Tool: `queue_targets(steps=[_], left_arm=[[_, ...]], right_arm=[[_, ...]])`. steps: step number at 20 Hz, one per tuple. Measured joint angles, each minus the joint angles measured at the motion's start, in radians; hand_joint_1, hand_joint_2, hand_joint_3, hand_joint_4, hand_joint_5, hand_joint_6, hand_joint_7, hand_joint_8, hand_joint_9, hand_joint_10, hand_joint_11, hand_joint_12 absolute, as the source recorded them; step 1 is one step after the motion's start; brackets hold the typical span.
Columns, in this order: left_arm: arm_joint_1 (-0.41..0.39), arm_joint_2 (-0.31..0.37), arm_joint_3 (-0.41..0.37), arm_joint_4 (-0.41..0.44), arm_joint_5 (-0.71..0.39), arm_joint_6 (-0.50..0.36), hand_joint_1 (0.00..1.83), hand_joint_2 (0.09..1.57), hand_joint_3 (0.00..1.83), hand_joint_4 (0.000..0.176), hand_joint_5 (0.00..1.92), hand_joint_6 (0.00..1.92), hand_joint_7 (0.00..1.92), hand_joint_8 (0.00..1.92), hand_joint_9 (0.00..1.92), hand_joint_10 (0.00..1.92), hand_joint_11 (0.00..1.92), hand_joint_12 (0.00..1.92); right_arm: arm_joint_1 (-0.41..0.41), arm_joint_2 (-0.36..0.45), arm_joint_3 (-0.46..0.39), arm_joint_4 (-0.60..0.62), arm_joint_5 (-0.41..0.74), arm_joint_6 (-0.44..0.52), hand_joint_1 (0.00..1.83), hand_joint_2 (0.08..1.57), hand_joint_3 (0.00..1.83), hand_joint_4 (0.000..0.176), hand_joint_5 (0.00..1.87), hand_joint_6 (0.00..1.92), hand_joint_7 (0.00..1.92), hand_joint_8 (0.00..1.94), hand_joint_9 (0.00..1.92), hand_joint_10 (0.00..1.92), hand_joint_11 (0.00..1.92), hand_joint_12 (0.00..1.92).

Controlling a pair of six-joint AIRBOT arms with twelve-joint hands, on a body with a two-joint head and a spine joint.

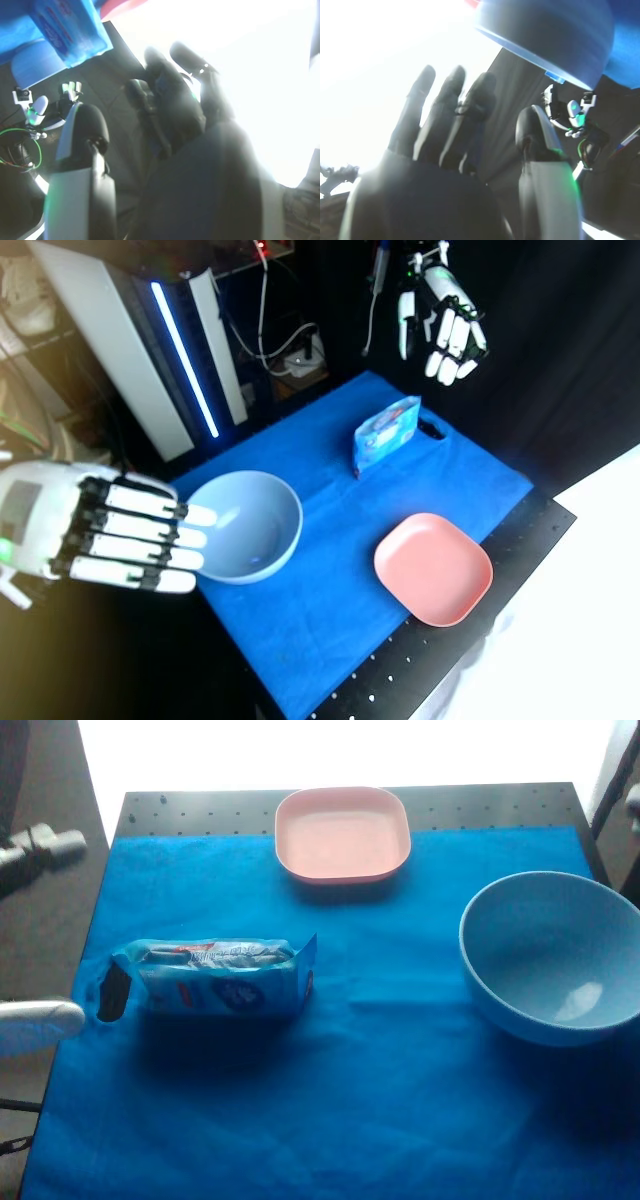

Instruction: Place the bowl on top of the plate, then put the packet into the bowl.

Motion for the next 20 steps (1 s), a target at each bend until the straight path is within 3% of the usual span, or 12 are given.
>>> queue_targets(steps=[2,4,6,9,10,13,14,15,16,17,19,20], left_arm=[[0.0,0.0,0.0,0.0,0.003,0.0,0.6,0.95,0.01,0.111,0.11,0.0,0.0,0.0,0.0,0.0,0.0,0.0],[-0.002,0.0,0.002,0.004,0.01,0.0,0.61,0.95,0.01,0.121,0.11,0.0,0.0,0.0,0.0,0.0,0.0,0.0],[-0.011,0.0,0.002,0.005,0.015,0.0,0.63,0.94,0.0,0.14,0.03,0.0,0.0,0.0,0.0,0.0,0.0,0.0],[-0.013,0.0,0.002,0.01,0.02,0.0,0.66,0.91,0.0,0.162,0.0,0.0,0.0,0.0,0.0,0.0,0.0,0.0],[-0.014,0.0,0.002,0.014,0.019,0.0,0.68,0.9,0.0,0.17,0.0,0.0,0.0,0.0,0.0,0.0,0.0,0.0],[-0.023,-0.002,0.002,0.021,0.018,0.0,0.68,0.88,0.0,0.175,0.0,0.0,0.0,0.0,0.0,0.0,0.0,0.0],[-0.023,-0.002,0.002,0.026,0.02,0.0,0.67,0.88,0.0,0.172,0.0,0.0,0.0,0.0,0.0,0.0,0.0,0.0],[-0.023,-0.002,0.002,0.026,0.021,0.0,0.68,0.88,0.0,0.167,0.0,0.0,0.0,0.0,0.0,0.0,0.0,0.0],[-0.023,-0.002,0.002,0.024,0.022,0.0,0.68,0.88,0.0,0.171,0.0,0.0,0.0,0.0,0.0,0.0,0.0,0.0],[-0.023,-0.002,0.002,0.023,0.023,0.0,0.7,0.89,0.0,0.175,0.0,0.0,0.0,0.0,0.0,0.0,0.0,0.0],[-0.023,-0.002,0.002,0.028,0.022,0.0,0.72,0.88,0.0,0.176,0.0,0.0,0.0,0.0,0.0,0.0,0.0,0.0],[-0.023,-0.004,0.002,0.027,0.024,0.0,0.74,0.89,0.0,0.176,0.0,0.0,0.0,0.0,0.0,0.0,0.0,0.0]], right_arm=[[0.0,0.001,0.002,0.003,0.003,0.0,0.53,1.06,0.01,0.076,0.06,0.0,0.0,0.0,0.0,0.0,0.01,0.01],[0.0,0.001,0.002,-0.006,0.001,0.0,0.53,1.07,0.01,0.057,0.06,0.0,0.0,0.0,0.0,0.0,0.0,0.0],[0.012,0.001,0.002,-0.022,-0.003,-0.001,0.53,1.02,0.0,0.112,0.0,0.0,0.0,0.0,0.0,0.0,0.0,0.0],[0.032,0.001,0.0,-0.075,-0.002,0.0,0.59,0.95,0.0,0.097,0.0,0.0,0.0,0.0,0.0,0.0,0.0,0.0],[0.043,0.001,-0.002,-0.097,-0.005,0.0,0.59,0.93,0.0,0.115,0.0,0.0,0.0,0.0,0.0,0.0,0.0,0.0],[0.114,0.001,-0.003,-0.194,-0.081,0.0,0.49,0.89,0.0,0.127,0.0,0.0,0.0,0.0,0.0,0.0,0.0,0.0],[0.128,0.001,-0.003,-0.236,-0.119,0.0,0.32,0.9,0.0,0.096,0.0,0.0,0.0,0.0,0.0,0.0,0.0,0.0],[0.136,0.001,-0.003,-0.262,-0.148,0.0,0.27,0.9,0.0,0.114,0.0,0.0,0.0,0.0,0.0,0.0,0.0,0.0],[0.144,0.001,-0.003,-0.3,-0.198,0.0,0.39,0.93,0.01,0.107,0.0,0.0,0.0,0.0,0.0,0.0,0.0,0.0],[0.156,0.001,-0.003,-0.325,-0.232,0.001,0.68,0.96,0.01,0.069,0.0,0.0,0.0,0.0,0.0,0.0,0.0,0.0],[0.183,0.003,-0.003,-0.395,-0.319,0.004,0.54,0.88,0.0,0.162,0.0,0.0,0.0,0.0,0.0,0.0,0.0,0.0],[0.187,0.004,-0.003,-0.423,-0.367,0.005,0.43,0.86,0.0,0.173,0.0,0.0,0.0,0.0,0.0,0.0,0.0,0.0]])
